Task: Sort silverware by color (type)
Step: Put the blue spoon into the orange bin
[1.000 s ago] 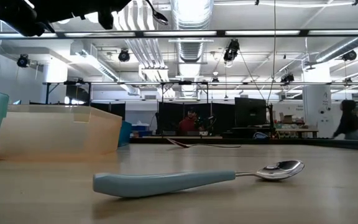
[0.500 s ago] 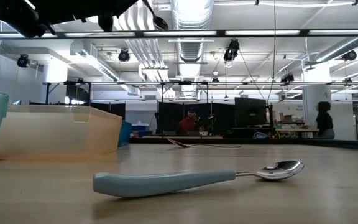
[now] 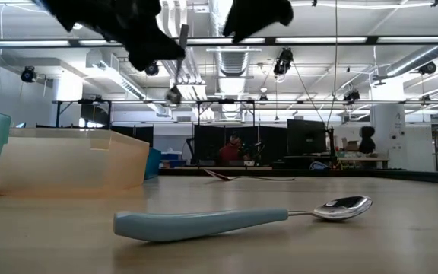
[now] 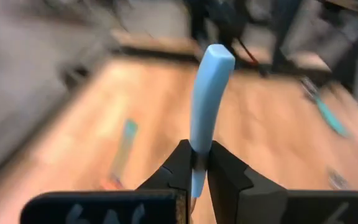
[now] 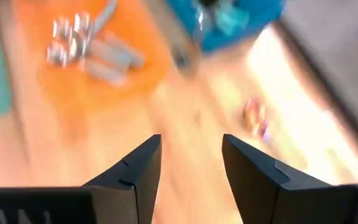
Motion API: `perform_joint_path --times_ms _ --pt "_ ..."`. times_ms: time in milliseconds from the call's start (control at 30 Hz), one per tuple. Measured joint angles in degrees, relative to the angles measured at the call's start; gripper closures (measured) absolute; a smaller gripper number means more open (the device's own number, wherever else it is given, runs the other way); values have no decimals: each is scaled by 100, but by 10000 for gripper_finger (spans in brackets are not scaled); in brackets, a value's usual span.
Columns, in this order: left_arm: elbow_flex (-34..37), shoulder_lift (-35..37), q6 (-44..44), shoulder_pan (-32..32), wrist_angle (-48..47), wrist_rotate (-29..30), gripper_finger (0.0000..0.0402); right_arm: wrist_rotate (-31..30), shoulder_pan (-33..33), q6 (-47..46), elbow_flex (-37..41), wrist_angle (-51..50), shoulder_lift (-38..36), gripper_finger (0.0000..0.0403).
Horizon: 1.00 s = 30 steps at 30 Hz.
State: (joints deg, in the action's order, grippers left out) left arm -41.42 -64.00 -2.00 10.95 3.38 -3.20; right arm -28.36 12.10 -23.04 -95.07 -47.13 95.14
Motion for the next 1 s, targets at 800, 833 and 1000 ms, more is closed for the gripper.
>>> perform_joint_path --times_ms 800,833,1000 --pt "-1403 -145 -582 -91 -7084 -1341 370 1482 -2055 2093 534 -1143 1293 263" --pt "-1356 -145 -578 -91 -7067 -1337 368 1503 -2119 2277 535 -987 1342 266" --pt "-1195 -143 -566 -91 -7082 -1330 364 1535 -2430 2897 535 -455 1596 274"
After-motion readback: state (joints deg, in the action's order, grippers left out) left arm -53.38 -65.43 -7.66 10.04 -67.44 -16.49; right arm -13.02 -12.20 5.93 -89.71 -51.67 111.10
